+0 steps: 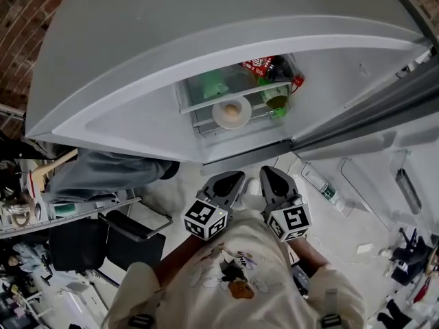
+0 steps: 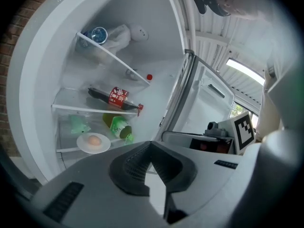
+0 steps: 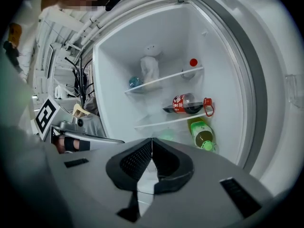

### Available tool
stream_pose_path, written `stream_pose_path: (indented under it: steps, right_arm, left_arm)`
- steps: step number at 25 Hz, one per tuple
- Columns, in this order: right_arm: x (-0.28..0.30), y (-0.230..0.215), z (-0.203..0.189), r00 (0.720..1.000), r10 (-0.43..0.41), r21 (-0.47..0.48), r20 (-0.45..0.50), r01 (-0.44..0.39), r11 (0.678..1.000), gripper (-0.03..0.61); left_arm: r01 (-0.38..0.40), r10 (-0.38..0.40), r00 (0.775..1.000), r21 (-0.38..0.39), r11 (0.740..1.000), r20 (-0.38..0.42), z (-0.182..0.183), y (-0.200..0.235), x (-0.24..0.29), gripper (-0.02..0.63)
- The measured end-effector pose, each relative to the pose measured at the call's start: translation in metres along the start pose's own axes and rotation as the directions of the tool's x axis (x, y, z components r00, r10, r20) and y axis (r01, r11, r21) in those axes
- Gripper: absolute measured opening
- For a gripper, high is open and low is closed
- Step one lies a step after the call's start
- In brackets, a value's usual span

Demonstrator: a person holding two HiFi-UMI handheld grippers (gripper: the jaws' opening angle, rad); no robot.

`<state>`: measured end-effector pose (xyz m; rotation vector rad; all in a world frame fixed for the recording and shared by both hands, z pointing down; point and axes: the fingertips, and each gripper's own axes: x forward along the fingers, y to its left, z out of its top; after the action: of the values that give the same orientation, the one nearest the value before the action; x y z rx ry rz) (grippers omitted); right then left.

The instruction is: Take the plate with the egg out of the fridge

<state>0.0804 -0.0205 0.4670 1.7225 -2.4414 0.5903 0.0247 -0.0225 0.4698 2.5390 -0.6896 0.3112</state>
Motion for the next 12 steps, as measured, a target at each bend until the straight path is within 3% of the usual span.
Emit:
stream_pose_path:
  steps: [3, 5, 8, 12]
  right_arm:
    - [0.005, -0.008, -0.005, 1.0, 0.021, 0.053, -0.013, -0.02, 0.998, 0.006]
    - [0.011, -0.02, -0.011, 0.999, 0.027, 0.161, -0.024, -0.022, 0.987, 0.006]
    - [0.018, -0.038, -0.023, 0.998, 0.045, 0.326, -0.045, -0.028, 0.945, 0.006]
    - [0.032, -0.053, -0.032, 0.995, 0.088, 0.462, -0.052, -0.054, 0.885, 0.006]
  left_arm:
    - [-0.036, 0.036, 0.999, -0.009, 0.999, 0.013, 0.0, 0.006, 0.006, 0.009]
    - [-0.069, 0.069, 0.997, -0.014, 0.998, 0.027, 0.001, 0.011, 0.011, 0.009]
    - [-0.114, 0.114, 0.992, -0.017, 0.993, 0.045, 0.001, 0.019, 0.015, 0.009]
    - [-0.157, 0.158, 0.986, -0.018, 0.987, 0.046, -0.004, 0.026, 0.019, 0.009]
